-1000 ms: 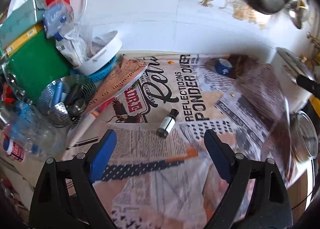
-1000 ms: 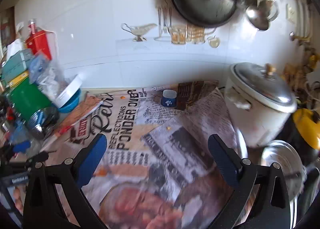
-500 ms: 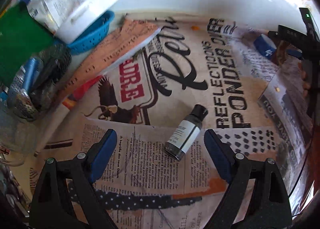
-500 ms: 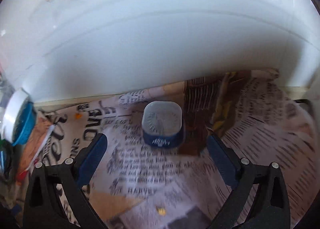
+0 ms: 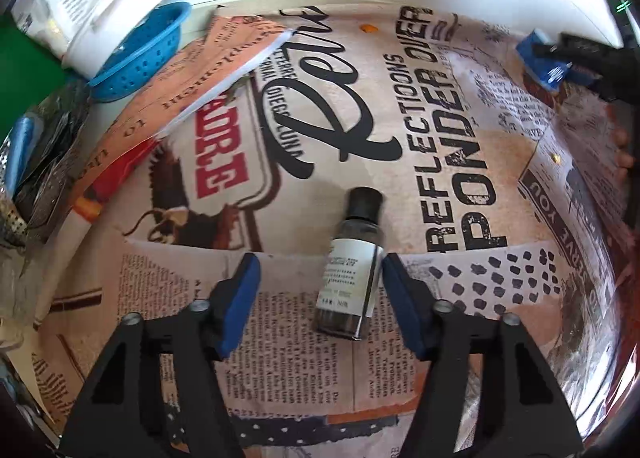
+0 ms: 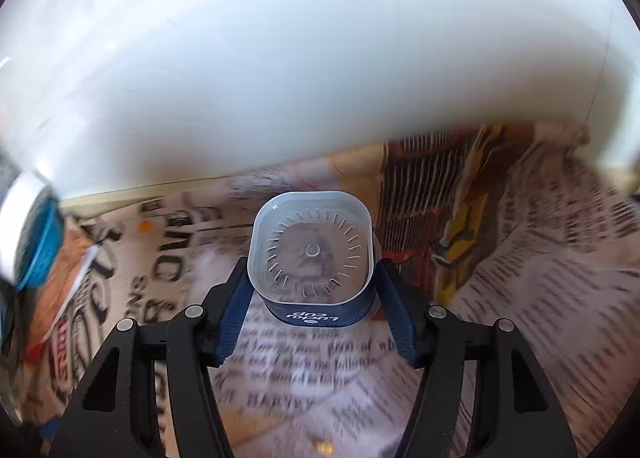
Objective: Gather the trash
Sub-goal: 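Grasp the black-capped glass bottle with the left tool while the right tool grasps the blue tub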
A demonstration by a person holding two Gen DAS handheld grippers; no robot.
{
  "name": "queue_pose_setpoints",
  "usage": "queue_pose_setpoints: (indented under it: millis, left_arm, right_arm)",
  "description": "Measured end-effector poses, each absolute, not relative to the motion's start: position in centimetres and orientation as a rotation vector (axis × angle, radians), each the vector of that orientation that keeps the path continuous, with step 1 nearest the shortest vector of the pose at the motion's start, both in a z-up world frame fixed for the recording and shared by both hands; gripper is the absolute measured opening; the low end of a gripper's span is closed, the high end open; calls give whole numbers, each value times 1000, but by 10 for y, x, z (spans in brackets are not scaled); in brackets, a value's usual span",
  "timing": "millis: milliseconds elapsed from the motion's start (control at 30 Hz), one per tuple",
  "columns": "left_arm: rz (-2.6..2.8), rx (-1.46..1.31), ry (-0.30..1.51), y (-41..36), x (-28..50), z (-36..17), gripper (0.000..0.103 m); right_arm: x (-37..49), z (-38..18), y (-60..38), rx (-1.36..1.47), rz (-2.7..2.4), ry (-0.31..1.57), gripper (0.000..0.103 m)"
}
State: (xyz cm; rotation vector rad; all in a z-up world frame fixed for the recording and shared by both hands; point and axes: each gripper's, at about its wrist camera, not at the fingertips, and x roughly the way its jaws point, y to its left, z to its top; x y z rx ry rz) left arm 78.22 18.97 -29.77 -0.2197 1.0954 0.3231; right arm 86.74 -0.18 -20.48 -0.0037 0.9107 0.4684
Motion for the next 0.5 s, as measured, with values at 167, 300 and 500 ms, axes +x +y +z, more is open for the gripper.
queue_pose_setpoints:
  millis: [167, 300, 500]
  left_arm:
    - [315, -204, 1094, 183, 783, -303, 27]
    - [313, -221, 1087, 178, 775, -300, 27]
    - [272, -228, 1006, 172, 740, -265, 27]
  right_arm:
    - [826, -172, -23, -19, 541, 859, 58]
    - [791, -153, -42, -7, 584, 845, 58]
    - [733, -123, -52, 18, 609, 823, 58]
